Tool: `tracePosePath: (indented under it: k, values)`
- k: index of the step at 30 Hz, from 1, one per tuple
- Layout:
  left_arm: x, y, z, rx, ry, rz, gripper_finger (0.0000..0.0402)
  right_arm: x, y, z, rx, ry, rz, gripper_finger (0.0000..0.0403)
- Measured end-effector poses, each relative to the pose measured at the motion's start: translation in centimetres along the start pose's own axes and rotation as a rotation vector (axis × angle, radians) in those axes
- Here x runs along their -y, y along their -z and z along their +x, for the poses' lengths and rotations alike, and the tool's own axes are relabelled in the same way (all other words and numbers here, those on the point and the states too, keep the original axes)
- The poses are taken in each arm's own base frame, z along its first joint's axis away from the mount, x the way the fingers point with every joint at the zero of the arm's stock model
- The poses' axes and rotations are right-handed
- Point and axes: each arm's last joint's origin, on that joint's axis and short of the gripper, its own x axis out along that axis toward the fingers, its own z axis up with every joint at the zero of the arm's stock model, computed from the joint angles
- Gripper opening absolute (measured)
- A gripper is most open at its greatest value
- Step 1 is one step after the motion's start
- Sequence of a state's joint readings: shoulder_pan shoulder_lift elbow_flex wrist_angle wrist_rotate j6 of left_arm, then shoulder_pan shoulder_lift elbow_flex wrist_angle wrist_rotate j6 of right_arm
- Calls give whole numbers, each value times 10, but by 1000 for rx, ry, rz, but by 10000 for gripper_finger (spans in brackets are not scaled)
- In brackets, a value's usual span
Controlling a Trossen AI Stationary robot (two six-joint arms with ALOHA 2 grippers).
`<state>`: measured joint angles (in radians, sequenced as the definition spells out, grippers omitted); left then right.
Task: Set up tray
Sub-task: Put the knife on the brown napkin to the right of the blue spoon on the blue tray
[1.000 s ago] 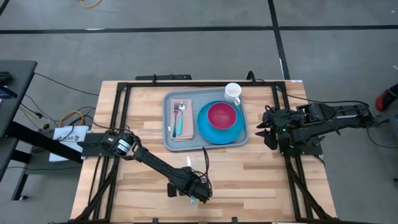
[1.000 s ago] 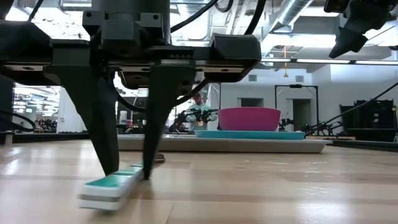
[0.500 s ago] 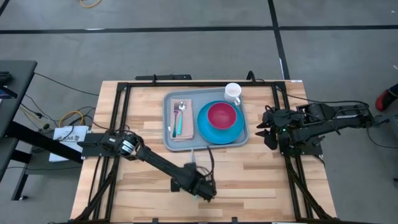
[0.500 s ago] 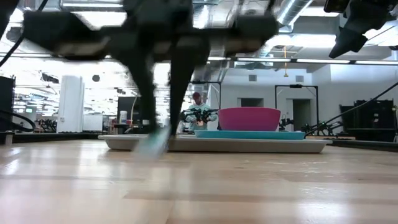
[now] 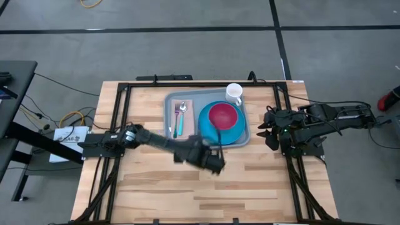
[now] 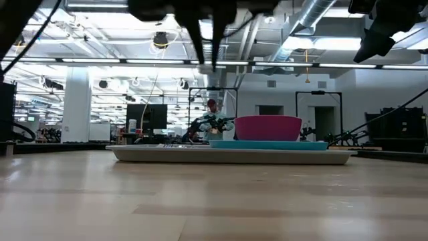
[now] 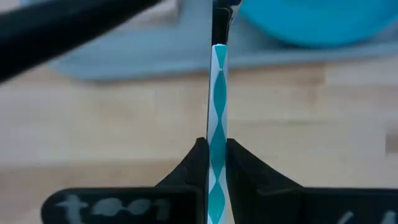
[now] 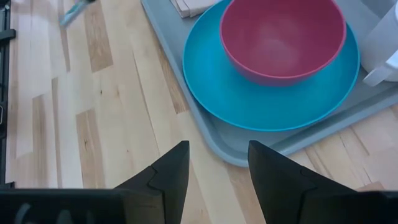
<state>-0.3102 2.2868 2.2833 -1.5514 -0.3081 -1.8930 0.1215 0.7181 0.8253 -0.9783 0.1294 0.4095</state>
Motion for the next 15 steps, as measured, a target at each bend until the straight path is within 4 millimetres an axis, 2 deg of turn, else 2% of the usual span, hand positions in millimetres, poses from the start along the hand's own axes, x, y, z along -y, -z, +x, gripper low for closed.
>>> tracePosePath:
  k: [7, 11, 15]
  values:
    - [16, -84, 26, 23, -60, 112, 13, 0, 0, 0, -2, 0, 0, 155]
    - [17, -131, 40, 17, -98, 167, 13, 0, 0, 0, -2, 0, 1, 155]
    - [15, -171, 51, 5, -116, 186, 13, 0, 1, -2, 4, -3, 1, 155]
